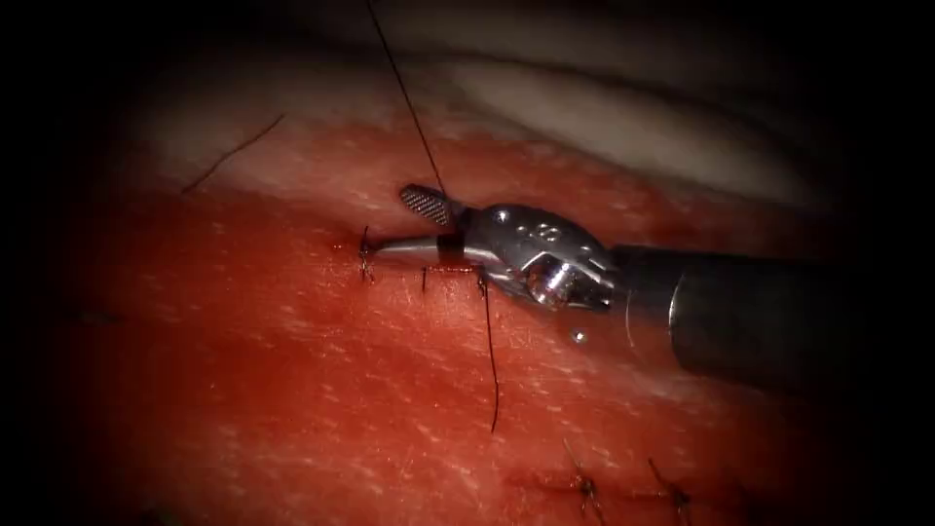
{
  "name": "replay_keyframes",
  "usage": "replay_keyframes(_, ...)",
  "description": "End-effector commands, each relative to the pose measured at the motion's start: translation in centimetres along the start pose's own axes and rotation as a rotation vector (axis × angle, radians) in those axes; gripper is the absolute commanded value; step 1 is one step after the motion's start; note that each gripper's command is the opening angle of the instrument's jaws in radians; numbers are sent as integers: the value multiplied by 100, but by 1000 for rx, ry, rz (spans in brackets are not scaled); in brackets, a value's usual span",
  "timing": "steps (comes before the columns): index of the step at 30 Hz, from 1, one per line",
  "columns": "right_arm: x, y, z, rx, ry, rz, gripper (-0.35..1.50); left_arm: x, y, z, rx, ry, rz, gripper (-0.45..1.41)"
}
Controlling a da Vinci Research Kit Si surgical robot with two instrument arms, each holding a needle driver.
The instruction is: Wound Closure
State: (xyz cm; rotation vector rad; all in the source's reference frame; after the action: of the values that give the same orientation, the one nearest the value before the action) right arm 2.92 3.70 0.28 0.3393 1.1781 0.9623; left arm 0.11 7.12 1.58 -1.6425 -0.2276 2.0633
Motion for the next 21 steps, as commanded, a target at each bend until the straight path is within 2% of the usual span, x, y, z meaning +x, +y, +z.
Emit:
replay_keyframes(1,2,2,10,15,0,-2,106,-4,-1,6,-1,1,1,-35)
replay_keyframes(2,2,2,9,46,-5,-3,52,-3,0,6,-1,1,0,-35)
replay_keyframes(3,2,1,8,60,-8,1,-13,-3,0,6,-1,1,0,-35)
replay_keyframes(4,2,1,6,69,-10,-8,-35,-3,0,6,-1,1,0,-35)
replay_keyframes(11,8,4,-1,57,13,-48,-35,-3,4,2,-7,3,1,-35)
replay_keyframes(12,9,5,-2,56,22,-47,-8,-3,4,1,-8,3,1,-35)
replay_keyframes(14,14,7,-7,28,53,-44,89,-4,4,1,-9,3,3,-35)
replay_keyframes(15,22,11,-17,-22,77,-35,131,-8,5,3,-6,2,7,-35)
replay_keyframes(18,38,19,-50,-85,76,-34,142,-19,6,13,4,1,18,-35)
replay_keyframes(21,44,23,-81,-116,74,-43,145,-36,12,35,25,-2,42,-35)
